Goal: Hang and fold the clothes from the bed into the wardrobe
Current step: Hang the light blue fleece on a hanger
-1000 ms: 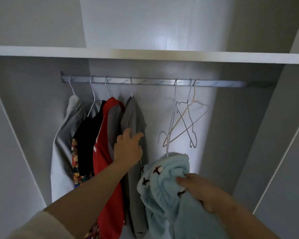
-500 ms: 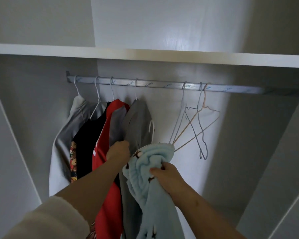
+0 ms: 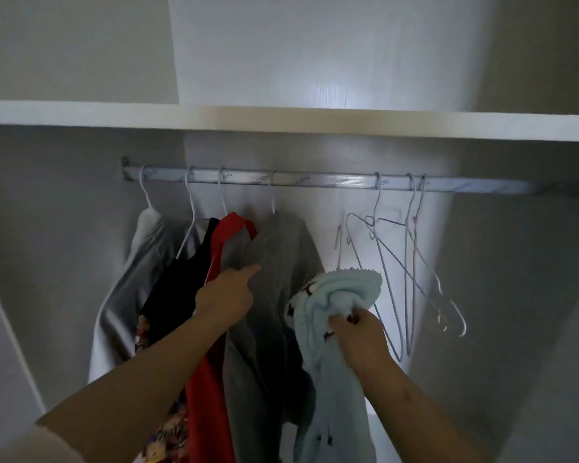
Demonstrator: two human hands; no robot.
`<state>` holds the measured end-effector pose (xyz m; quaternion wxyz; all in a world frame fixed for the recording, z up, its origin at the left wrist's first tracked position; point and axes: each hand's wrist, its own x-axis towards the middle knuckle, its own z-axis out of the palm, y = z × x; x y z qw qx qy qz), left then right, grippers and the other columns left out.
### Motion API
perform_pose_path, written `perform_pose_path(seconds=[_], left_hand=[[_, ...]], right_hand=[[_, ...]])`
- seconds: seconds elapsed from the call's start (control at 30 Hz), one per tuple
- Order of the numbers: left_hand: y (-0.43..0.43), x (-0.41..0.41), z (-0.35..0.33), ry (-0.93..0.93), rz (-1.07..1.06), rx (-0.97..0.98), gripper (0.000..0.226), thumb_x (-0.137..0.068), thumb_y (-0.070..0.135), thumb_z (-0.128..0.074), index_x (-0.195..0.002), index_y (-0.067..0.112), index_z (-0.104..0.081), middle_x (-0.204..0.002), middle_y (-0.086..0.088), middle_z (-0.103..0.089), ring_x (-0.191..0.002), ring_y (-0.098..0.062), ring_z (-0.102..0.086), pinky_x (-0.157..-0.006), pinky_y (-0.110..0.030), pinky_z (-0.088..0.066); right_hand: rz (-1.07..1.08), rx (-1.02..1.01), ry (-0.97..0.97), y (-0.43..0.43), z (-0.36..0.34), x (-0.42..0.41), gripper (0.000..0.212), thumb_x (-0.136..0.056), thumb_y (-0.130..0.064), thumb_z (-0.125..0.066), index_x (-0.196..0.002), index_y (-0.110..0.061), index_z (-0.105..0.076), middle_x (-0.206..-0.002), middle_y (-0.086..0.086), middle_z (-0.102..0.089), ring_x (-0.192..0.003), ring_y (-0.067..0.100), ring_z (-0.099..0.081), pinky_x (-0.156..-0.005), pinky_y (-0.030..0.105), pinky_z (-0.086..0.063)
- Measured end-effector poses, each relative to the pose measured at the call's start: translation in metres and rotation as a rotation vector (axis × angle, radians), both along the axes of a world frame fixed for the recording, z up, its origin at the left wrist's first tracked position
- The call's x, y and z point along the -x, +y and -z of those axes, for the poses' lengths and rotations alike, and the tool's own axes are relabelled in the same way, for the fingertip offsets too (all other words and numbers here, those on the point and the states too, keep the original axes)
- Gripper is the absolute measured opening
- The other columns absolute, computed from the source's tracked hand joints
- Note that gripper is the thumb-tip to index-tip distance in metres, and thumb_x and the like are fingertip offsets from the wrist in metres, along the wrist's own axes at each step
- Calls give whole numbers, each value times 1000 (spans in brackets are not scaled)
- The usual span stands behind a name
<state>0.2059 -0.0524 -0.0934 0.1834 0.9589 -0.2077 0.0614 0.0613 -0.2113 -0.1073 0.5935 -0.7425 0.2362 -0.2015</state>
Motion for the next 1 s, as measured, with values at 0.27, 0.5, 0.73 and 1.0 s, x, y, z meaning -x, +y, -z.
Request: perform_pose_path(seconds=[0.27,0.5,0.73,1.0], left_hand=[[-24,-36,-26,168,245,218,26,-89,23,-54,-112,14,-44,-107,-10,-63,-62,-22,-66,-56,-28,-54],[-22,-49,-21,317,247,335,20,-89,12,-48,-108,10,-39,-85,-8,-59,-45,-14,-59,-37,-20,-44],[-23,-44,-12,473,205,627,17,-90,7,-47,-102,14,-37,-62,-7,-57,-28,-4,-50,-31,-14,-36],[-23,-31,-7,563,86,865,13,-92,11,-51,-89,17,-40,-69,-6,-56,-33,-6,-52,-34,-17,-42]], right_hand=[[64,209,-165,1,-65,-45,19,-89,-7,-51,-70,-9,-48,-60,-1,-46,-53,9,-41,-38,10,-30],[119,299,-176,-8,-96,-97,29,-90,-12,-52,-63,-18,-43,-61,-3,-45,-58,12,-44,-51,20,-32],[28,315,53,1,-54,-124,21,-91,-12,-53,-110,-1,-55,-100,15,-56,-95,27,-54,-80,34,-43],[53,395,85,26,-25,-118,31,-89,-8,-47,-120,-4,-49,-112,14,-59,-97,25,-55,-76,30,-43]])
